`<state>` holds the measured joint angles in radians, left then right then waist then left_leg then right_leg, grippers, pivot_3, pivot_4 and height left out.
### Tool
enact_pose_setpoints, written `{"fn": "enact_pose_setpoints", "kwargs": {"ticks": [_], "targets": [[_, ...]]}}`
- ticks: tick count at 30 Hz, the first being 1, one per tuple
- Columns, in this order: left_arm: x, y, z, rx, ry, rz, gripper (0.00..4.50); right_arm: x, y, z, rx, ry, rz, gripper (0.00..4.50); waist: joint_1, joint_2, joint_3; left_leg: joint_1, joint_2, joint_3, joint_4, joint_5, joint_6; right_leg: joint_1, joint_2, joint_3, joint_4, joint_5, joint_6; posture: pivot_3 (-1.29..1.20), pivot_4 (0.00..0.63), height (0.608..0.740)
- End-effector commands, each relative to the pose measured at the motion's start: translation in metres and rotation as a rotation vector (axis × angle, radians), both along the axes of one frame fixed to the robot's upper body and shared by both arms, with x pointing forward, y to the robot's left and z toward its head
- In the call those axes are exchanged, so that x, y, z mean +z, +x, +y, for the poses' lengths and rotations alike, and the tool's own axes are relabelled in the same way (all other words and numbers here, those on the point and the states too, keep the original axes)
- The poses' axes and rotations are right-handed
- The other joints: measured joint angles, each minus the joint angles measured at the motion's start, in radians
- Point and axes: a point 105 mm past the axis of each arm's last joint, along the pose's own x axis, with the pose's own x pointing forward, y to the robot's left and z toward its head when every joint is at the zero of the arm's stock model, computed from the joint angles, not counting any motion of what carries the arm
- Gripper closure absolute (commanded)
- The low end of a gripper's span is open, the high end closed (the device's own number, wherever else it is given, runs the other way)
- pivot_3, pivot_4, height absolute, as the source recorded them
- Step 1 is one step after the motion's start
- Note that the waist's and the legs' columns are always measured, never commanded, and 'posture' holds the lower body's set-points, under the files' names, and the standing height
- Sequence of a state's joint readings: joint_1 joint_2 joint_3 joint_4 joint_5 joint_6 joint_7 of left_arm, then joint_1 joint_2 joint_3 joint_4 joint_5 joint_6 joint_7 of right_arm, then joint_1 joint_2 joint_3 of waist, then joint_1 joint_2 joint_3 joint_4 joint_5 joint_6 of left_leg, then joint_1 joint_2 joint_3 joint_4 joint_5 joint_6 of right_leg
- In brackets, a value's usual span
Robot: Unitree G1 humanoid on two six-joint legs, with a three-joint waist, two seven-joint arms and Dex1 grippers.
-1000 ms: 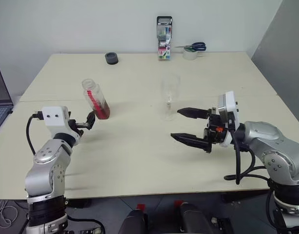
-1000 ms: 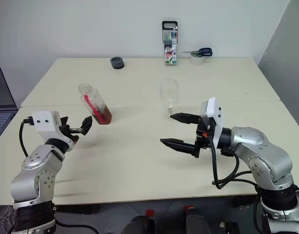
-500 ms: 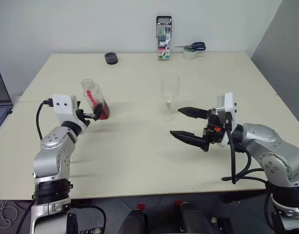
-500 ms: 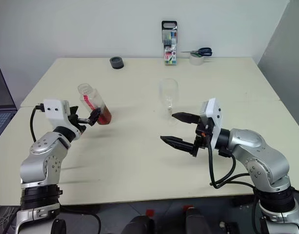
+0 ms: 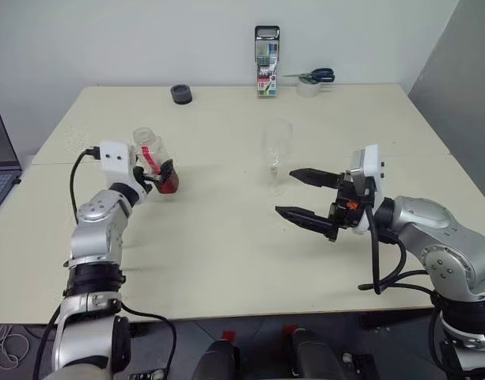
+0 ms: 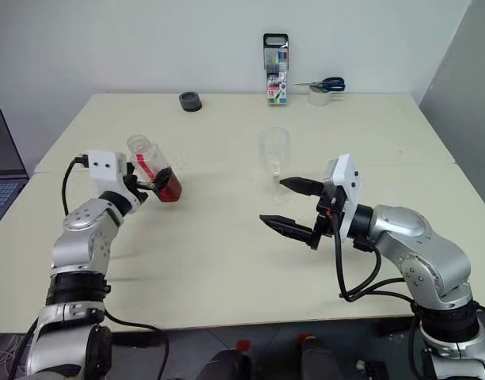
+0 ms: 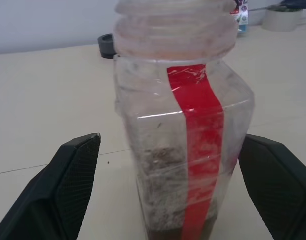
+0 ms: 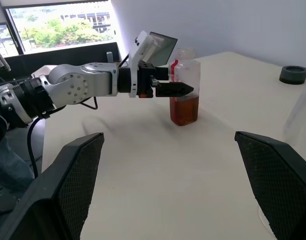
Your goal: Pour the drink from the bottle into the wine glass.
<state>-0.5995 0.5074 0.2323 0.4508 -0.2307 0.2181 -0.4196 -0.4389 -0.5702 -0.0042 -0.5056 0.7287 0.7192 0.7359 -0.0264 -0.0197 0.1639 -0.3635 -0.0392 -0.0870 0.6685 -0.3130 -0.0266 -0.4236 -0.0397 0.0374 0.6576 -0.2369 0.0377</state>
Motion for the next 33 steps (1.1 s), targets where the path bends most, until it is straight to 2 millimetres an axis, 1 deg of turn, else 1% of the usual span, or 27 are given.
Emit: {"fn": "enact_pose_setpoints", "kwargs": {"ticks": [1, 6, 9, 11, 13, 15, 16, 17, 20, 22, 23, 27, 30, 33], "targets": [[0.007, 0.007, 0.000, -0.014, 0.031, -0.036, 0.00, 0.014, -0.005, 0.003, 0.017, 0.021, -0.048, 0.02, -0.001, 0.000, 0.000, 0.000, 0.000, 0.000, 0.000, 0.000, 0.000, 0.000, 0.000, 0.000, 0.000, 0.000, 0.000, 0.00, 0.150, 0.740], [0.000, 0.012, 0.003, -0.008, 0.032, -0.031, 0.00, 0.016, -0.004, 0.003, 0.001, 0.029, -0.048, 0.02, 0.000, 0.000, 0.000, -0.001, 0.000, 0.000, 0.000, 0.000, 0.000, 0.000, 0.000, 0.000, 0.000, 0.000, 0.000, 0.00, 0.150, 0.740], [-0.002, 0.014, 0.005, -0.002, 0.027, -0.035, 0.63, 0.018, -0.004, 0.005, -0.007, 0.033, -0.051, 0.00, 0.000, 0.000, 0.000, -0.001, 0.000, 0.000, 0.000, 0.000, 0.000, 0.000, 0.000, 0.000, 0.000, 0.000, 0.000, 0.00, 0.150, 0.740], [-0.001, 0.015, 0.005, -0.005, 0.024, -0.041, 1.20, 0.019, -0.005, 0.006, -0.009, 0.037, -0.051, 0.00, 0.000, 0.000, 0.000, -0.001, 0.000, 0.000, 0.000, 0.000, 0.000, -0.001, 0.000, 0.000, 0.000, 0.000, 0.000, 0.00, 0.150, 0.740], [0.000, 0.016, 0.004, -0.008, 0.023, -0.047, 1.90, 0.020, -0.004, 0.007, -0.010, 0.039, -0.051, 0.00, 0.000, 0.000, 0.000, -0.001, 0.000, 0.000, 0.000, 0.000, 0.000, -0.001, 0.000, 0.000, 0.000, 0.000, 0.000, 0.00, 0.150, 0.740], [0.001, 0.017, 0.004, -0.009, 0.025, -0.050, 2.49, 0.021, -0.004, 0.006, -0.013, 0.040, -0.051, 0.00, 0.000, 0.000, 0.000, -0.001, 0.000, 0.000, 0.000, 0.000, 0.000, -0.001, 0.000, 0.000, 0.000, 0.000, 0.000, 0.00, 0.150, 0.740], [0.001, 0.017, 0.005, -0.008, 0.026, -0.050, 2.70, 0.021, -0.004, 0.006, -0.015, 0.040, -0.052, 0.00, 0.000, 0.000, 0.000, -0.001, 0.000, 0.000, 0.000, 0.000, 0.000, -0.001, 0.000, 0.000, 0.000, 0.000, 0.000, 0.00, 0.150, 0.740], [0.001, 0.018, 0.005, -0.006, 0.028, -0.050, 2.76, 0.021, -0.003, 0.006, -0.018, 0.040, -0.054, 0.00, 0.000, 0.000, 0.000, -0.001, 0.000, 0.000, 0.000, 0.000, 0.000, -0.001, 0.000, 0.000, 0.000, 0.000, 0.000, 0.00, 0.150, 0.740], [0.002, 0.018, 0.006, -0.002, 0.047, -0.048, 2.76, 0.019, -0.001, 0.005, -0.025, 0.039, -0.054, 0.00, 0.000, 0.000, 0.000, -0.001, 0.000, 0.000, 0.000, 0.000, 0.000, -0.001, 0.000, 0.000, 0.000, 0.000, 0.000, 0.00, 0.150, 0.740], [0.005, 0.019, 0.001, -0.026, 0.102, -0.054, 2.76, 0.016, -0.001, 0.003, -0.030, 0.036, -0.058, 0.00, 0.000, 0.000, 0.000, -0.001, 0.000, 0.000, 0.000, 0.000, 0.000, -0.001, 0.000, 0.000, 0.000, 0.000, 0.000, 0.00, 0.150, 0.740], [0.009, 0.019, -0.005, -0.049, 0.141, -0.065, 2.76, 0.016, 0.000, 0.002, -0.033, 0.036, -0.062, 0.00, 0.000, 0.000, 0.000, -0.001, 0.000, 0.000, 0.000, 0.000, 0.000, -0.001, 0.000, 0.000, 0.000, 0.000, 0.000, 0.00, 0.150, 0.740], [0.035, 0.025, -0.023, -0.095, 0.179, -0.124, 2.76, 0.018, 0.004, -0.001, -0.059, 0.053, -0.094, 0.00, 0.000, -0.001, 0.001, -0.001, -0.001, 0.000, 0.001, 0.000, 0.000, -0.001, 0.000, 0.000, 0.001, 0.000, 0.000, 0.00, 0.150, 0.740], [0.059, 0.030, -0.041, -0.146, 0.295, -0.176, 2.76, 0.026, 0.011, -0.004, -0.102, 0.076, -0.160, 0.00, 0.000, -0.003, 0.002, -0.002, -0.001, -0.001, 0.002, 0.000, 0.000, -0.001, 0.000, -0.001, 0.001, 0.000, 0.000, 0.00, 0.150, 0.740], [0.092, 0.036, -0.068, -0.223, 0.441, -0.249, 2.76, 0.035, 0.023, -0.010, -0.175, 0.112, -0.205, 0.00, 0.000, -0.005, 0.003, -0.003, -0.001, -0.001, 0.002, 0.000, 0.000, -0.001, 0.001, -0.001, 0.001, 0.000, 0.000, 0.00, 0.150, 0.740]]}}
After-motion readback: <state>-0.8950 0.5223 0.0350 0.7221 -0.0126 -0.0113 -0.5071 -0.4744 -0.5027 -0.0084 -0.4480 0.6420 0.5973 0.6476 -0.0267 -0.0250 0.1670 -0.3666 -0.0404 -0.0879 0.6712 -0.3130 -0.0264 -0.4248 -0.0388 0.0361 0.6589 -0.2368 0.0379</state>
